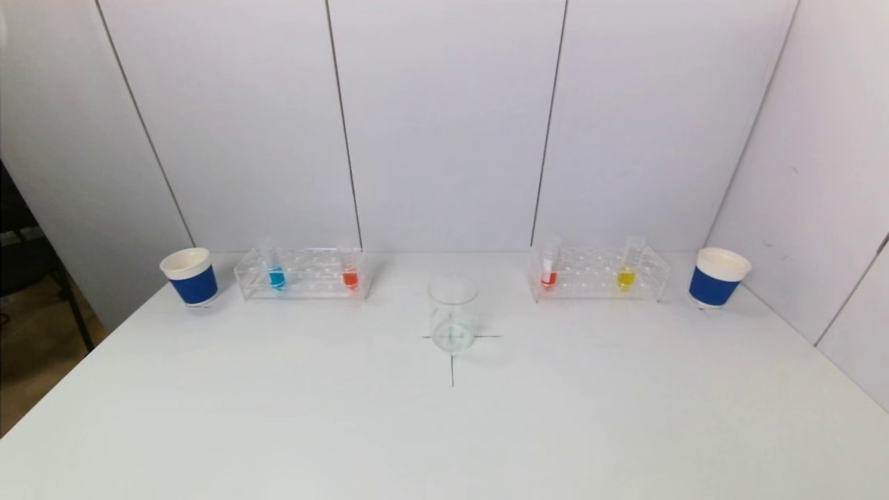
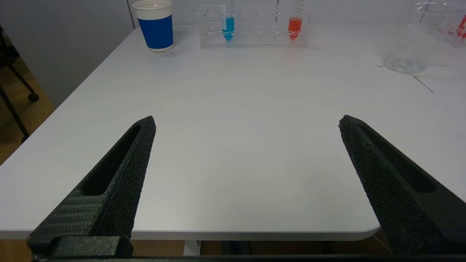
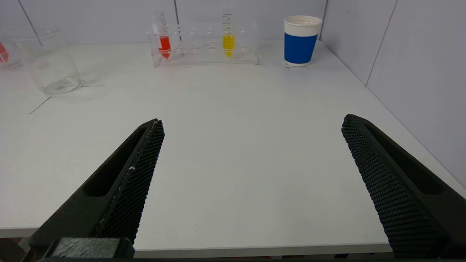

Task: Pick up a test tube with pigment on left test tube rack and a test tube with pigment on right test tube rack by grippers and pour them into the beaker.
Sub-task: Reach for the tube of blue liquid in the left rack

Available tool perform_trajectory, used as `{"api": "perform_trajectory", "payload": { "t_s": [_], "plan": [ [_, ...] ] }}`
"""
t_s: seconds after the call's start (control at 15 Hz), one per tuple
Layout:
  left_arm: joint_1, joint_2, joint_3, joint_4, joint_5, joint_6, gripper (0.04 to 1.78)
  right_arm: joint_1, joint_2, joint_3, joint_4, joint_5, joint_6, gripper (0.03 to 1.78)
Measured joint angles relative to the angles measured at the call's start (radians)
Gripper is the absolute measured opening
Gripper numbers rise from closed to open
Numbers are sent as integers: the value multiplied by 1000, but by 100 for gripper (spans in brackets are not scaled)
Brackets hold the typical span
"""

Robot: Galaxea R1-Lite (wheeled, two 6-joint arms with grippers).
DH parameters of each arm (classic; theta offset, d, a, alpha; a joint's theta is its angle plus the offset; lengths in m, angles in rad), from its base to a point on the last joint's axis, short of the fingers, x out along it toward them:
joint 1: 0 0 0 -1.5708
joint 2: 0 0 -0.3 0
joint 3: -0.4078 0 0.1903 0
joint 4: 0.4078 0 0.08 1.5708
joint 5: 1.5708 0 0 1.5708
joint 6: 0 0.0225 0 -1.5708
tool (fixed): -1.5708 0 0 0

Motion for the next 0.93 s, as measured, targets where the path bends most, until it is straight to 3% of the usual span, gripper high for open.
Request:
{"api": "perform_trajectory", "payload": {
  "t_s": [0.93],
  "plan": [
    [0,0,-20,18,-7,15,176,0,0,0,0,0,0,177]
  ]
}}
